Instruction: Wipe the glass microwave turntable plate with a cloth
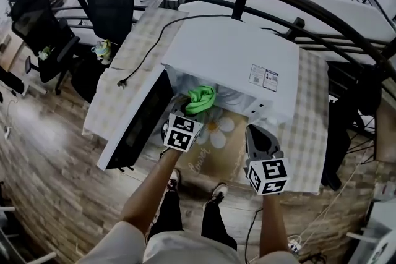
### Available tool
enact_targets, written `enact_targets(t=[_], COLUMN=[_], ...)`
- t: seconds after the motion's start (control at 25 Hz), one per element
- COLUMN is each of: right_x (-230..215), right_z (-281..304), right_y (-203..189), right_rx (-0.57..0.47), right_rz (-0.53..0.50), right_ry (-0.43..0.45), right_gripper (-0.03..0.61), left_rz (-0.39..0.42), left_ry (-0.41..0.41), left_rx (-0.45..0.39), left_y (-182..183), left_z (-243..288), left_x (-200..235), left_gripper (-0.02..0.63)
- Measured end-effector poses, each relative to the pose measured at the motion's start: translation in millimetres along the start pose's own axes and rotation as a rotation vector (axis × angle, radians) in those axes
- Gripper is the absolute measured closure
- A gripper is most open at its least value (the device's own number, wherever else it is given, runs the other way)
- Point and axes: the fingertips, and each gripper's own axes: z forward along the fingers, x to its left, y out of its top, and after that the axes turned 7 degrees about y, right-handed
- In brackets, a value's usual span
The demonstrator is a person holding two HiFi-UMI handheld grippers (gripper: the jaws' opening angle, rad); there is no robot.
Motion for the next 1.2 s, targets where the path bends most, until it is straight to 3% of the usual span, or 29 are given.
enact_targets(t=[0.2,0.44,0.64,0.88,1.2], right_x=[-6,-8,-12,-18,-26], right_z=[4,9,8,-3,-14], right_y=[-17,-38,-41,-32,-29], right_rx=[0.020,0.050,0.065,0.063,0.069], right_rz=[0.008,0.031,0.026,0.023,0.015], right_ry=[-0.015,-0.020,-0.022,-0.031,-0.047], right_gripper=[0.565,0.565,0.565,0.565,0.565], left_rz=[-0.025,-0.032,-0.008,0.019,-0.020], left_ry=[0.104,0.109,0.094,0.010,-0.167], left_rx=[-0.003,0.060,0.115,0.133,0.141], left_y=[-7,-15,-20,-14,-4], left_z=[45,91,105,104,112], left_x=[28,42,30,-16,-90], left_gripper=[0.537,0.537,0.537,0.537,0.537])
